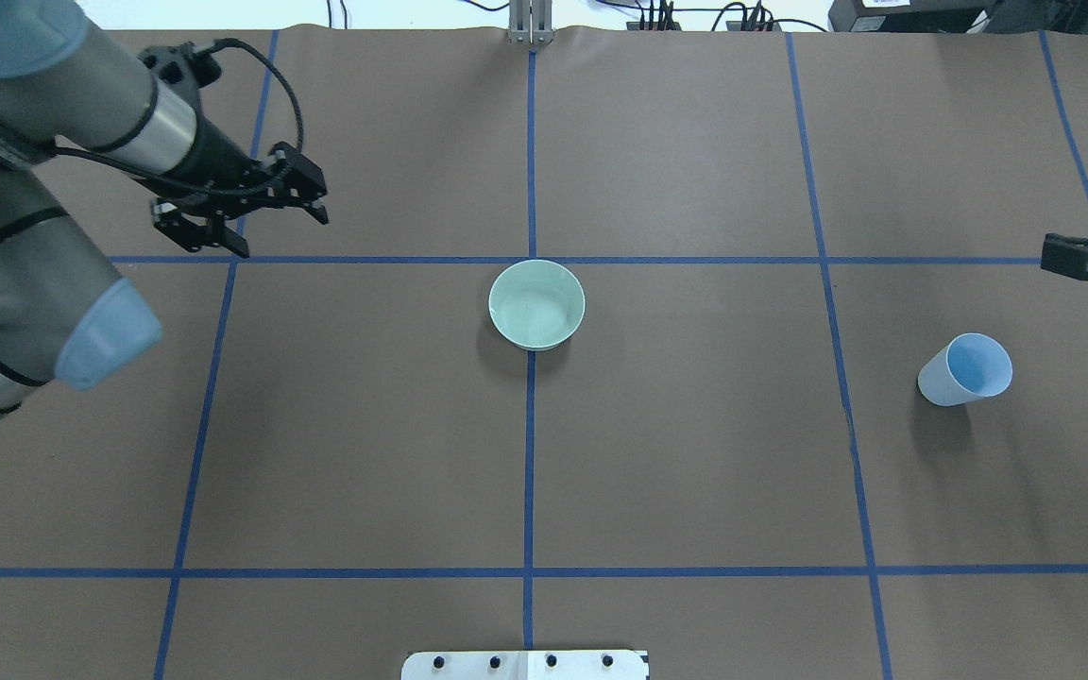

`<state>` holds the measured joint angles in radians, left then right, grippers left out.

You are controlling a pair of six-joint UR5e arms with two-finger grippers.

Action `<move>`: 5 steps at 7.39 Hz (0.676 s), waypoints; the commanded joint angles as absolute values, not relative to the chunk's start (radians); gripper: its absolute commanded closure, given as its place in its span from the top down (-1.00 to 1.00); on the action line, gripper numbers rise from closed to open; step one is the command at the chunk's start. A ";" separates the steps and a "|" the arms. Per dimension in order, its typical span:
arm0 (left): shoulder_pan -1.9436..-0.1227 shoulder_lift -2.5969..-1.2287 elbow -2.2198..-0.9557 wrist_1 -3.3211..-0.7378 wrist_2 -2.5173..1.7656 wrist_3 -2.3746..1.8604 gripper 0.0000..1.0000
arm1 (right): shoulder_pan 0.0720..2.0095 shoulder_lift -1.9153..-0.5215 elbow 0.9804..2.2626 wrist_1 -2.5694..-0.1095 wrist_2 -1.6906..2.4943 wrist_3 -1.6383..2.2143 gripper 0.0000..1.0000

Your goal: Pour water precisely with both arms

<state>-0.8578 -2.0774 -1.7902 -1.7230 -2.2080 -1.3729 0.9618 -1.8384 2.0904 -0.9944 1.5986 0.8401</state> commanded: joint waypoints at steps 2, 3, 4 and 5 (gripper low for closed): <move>-0.656 -2.317 -1.699 -1.548 -1.998 -1.483 1.00 | 1.267 -1.716 1.918 -1.178 2.119 0.524 0.98; -0.612 -2.365 -1.630 -1.561 -1.961 -1.514 1.00 | 1.290 -1.642 1.916 -1.385 2.156 0.409 0.98; -0.588 -2.382 -1.584 -1.609 -1.941 -1.517 1.00 | 1.308 -1.593 1.911 -1.537 2.155 0.299 0.98; -0.572 -2.388 -1.509 -1.685 -1.928 -1.517 1.00 | 1.324 -1.583 1.890 -1.563 2.170 0.249 0.98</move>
<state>-0.6005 -2.3675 -1.5914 -1.6134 -1.9532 -1.5113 1.2995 -1.6182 1.9106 -1.4631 2.1479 0.3416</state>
